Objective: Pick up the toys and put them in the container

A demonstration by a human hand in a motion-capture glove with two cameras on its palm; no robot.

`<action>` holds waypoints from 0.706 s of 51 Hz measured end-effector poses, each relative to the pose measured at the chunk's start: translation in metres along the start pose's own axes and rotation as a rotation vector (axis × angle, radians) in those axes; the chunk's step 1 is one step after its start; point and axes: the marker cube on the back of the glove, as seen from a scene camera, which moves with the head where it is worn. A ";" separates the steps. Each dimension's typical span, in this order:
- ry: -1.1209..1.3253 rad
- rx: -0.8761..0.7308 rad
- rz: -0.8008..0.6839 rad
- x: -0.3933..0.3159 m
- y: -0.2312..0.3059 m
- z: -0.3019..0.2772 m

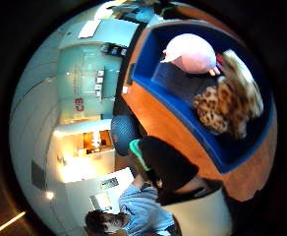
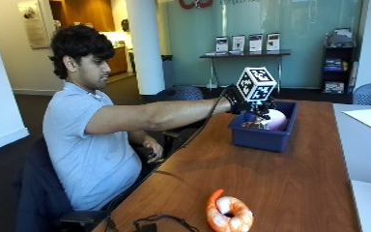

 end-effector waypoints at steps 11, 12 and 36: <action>-0.347 -0.026 -0.022 0.027 0.053 -0.043; -0.358 -0.025 -0.011 0.031 0.058 -0.048; 0.063 0.134 0.441 0.147 0.216 -0.105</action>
